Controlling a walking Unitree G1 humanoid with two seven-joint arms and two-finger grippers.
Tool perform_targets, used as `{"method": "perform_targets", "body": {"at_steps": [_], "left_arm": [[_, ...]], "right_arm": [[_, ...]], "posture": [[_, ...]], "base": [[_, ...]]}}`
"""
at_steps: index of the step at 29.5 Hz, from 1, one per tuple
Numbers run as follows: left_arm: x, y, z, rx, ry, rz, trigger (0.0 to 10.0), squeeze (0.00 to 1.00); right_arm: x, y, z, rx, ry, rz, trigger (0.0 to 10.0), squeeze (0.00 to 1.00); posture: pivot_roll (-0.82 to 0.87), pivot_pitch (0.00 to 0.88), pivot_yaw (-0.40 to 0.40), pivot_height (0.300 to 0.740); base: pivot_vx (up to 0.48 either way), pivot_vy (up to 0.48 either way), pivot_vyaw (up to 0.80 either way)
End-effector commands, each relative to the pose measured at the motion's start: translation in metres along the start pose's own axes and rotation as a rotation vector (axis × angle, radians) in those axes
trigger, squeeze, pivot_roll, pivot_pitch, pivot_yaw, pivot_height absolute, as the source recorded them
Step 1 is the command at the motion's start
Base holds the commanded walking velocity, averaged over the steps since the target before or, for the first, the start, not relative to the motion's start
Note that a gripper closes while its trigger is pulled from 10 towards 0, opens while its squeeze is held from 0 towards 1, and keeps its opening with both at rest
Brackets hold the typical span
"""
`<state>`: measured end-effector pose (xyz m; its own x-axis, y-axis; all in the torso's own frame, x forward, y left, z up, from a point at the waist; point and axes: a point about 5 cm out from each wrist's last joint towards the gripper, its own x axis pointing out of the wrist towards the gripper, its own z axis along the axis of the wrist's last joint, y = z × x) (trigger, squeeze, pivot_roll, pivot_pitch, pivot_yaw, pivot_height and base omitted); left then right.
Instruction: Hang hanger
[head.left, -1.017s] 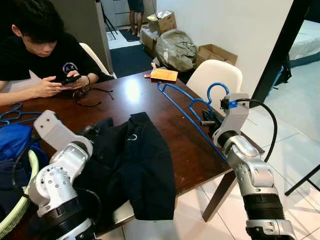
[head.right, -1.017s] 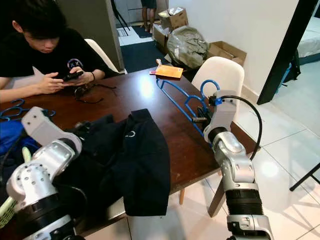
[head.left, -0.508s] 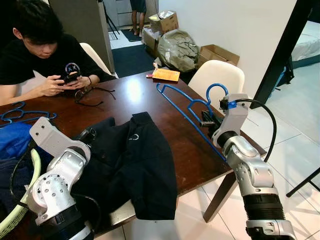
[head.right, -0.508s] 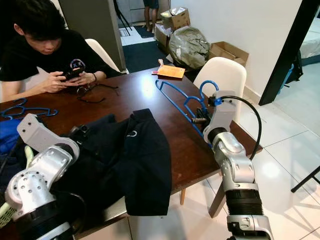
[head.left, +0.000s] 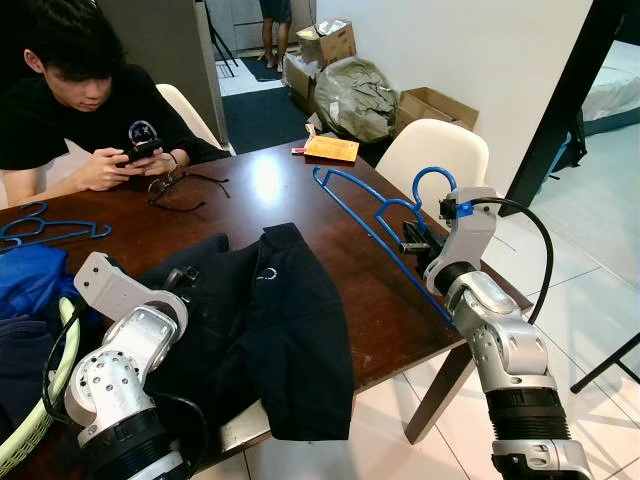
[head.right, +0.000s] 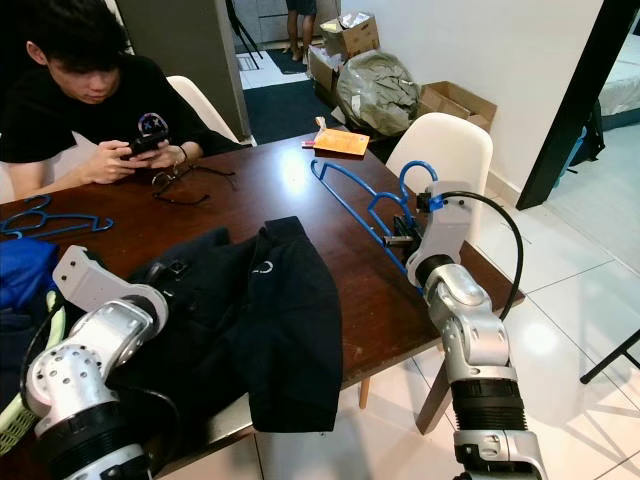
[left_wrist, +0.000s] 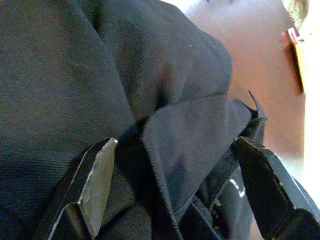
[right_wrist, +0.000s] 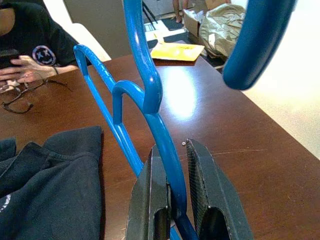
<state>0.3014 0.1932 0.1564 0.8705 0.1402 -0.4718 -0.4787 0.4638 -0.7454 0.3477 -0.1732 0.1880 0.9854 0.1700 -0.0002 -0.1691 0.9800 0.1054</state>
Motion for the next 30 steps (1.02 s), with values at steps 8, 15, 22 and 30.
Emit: {"method": "perform_targets", "body": {"at_steps": [8, 15, 22, 30], "left_arm": [[0.0, -0.037, -0.032, -0.015, 0.163, -0.169, 10.0, 0.0], [0.0, -0.04, -0.037, 0.012, 0.196, -0.192, 10.0, 0.0], [0.001, -0.041, -0.038, 0.036, 0.2, -0.216, 0.0, 0.0], [0.001, -0.04, -0.034, 0.048, 0.192, -0.22, 0.0, 0.0]], "right_arm": [[-0.001, 0.001, 0.001, 0.006, 0.001, 0.003, 10.0, 0.0], [-0.001, 0.001, 0.001, 0.007, -0.001, -0.001, 10.0, 0.0], [-0.001, 0.001, 0.002, 0.006, -0.001, -0.003, 10.0, 0.0], [-0.001, 0.001, 0.001, 0.007, -0.001, -0.006, 10.0, 0.0]], "posture": [[-0.01, 0.071, 0.024, 0.74], [-0.01, 0.075, 0.026, 0.74], [-0.01, 0.075, 0.025, 0.74], [-0.01, 0.076, 0.027, 0.74]], "base": [[0.0, 0.0, 0.0], [0.0, 0.0, 0.0], [0.0, 0.0, 0.0], [0.0, 0.0, 0.0]]}}
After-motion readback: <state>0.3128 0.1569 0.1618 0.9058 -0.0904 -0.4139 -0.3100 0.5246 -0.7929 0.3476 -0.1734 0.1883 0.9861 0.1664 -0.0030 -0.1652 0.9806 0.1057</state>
